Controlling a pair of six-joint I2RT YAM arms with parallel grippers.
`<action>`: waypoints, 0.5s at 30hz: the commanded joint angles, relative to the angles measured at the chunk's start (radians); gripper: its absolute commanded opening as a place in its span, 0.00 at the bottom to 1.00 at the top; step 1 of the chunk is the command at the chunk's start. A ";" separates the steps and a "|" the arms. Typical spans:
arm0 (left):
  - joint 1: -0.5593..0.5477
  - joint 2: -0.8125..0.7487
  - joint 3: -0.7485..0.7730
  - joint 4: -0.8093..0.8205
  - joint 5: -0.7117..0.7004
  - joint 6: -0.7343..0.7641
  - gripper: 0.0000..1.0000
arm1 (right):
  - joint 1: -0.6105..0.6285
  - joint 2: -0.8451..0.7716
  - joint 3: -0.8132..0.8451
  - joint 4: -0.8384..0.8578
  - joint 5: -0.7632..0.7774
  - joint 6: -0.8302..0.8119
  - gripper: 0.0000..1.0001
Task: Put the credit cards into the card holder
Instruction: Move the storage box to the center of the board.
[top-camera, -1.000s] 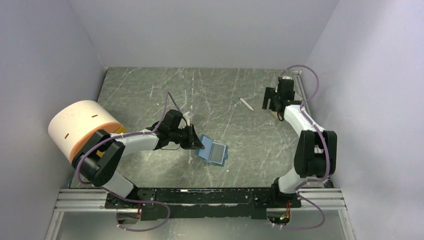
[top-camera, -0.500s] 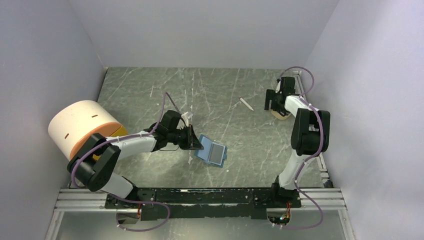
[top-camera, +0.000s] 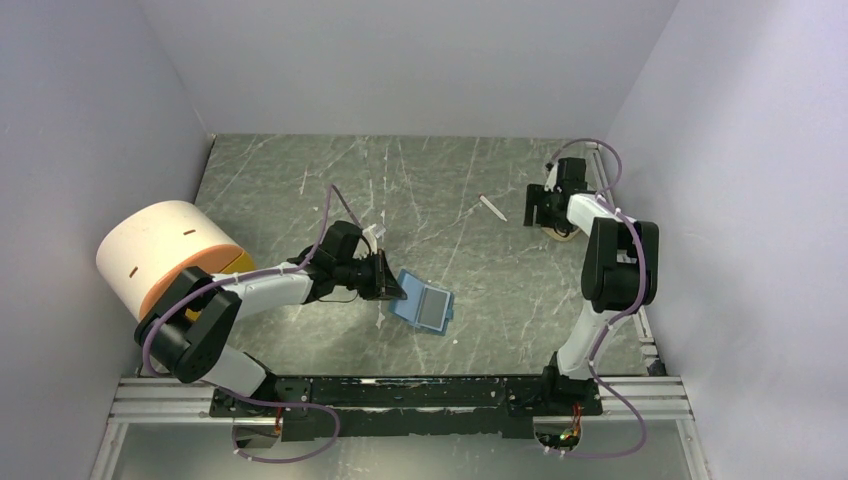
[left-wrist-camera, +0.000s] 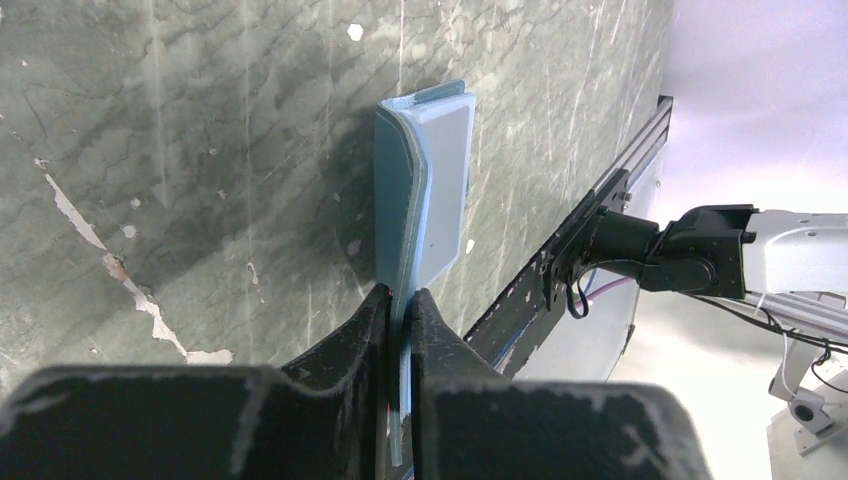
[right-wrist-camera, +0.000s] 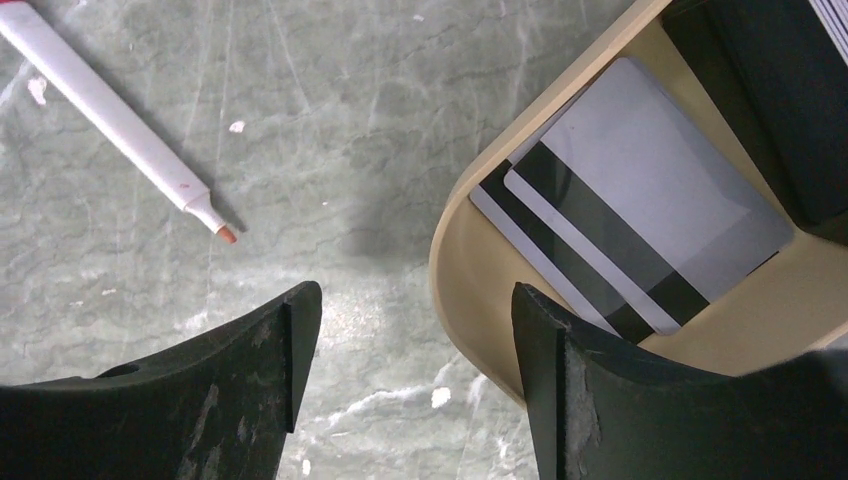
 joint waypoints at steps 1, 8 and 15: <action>0.002 -0.016 0.014 0.007 0.015 0.022 0.12 | 0.028 -0.046 -0.038 -0.039 -0.035 0.032 0.73; 0.023 -0.005 0.017 0.004 0.022 0.027 0.12 | 0.117 -0.076 -0.097 -0.051 -0.017 0.057 0.72; 0.065 -0.008 0.014 -0.015 0.032 0.034 0.12 | 0.208 -0.119 -0.157 -0.053 0.000 0.116 0.72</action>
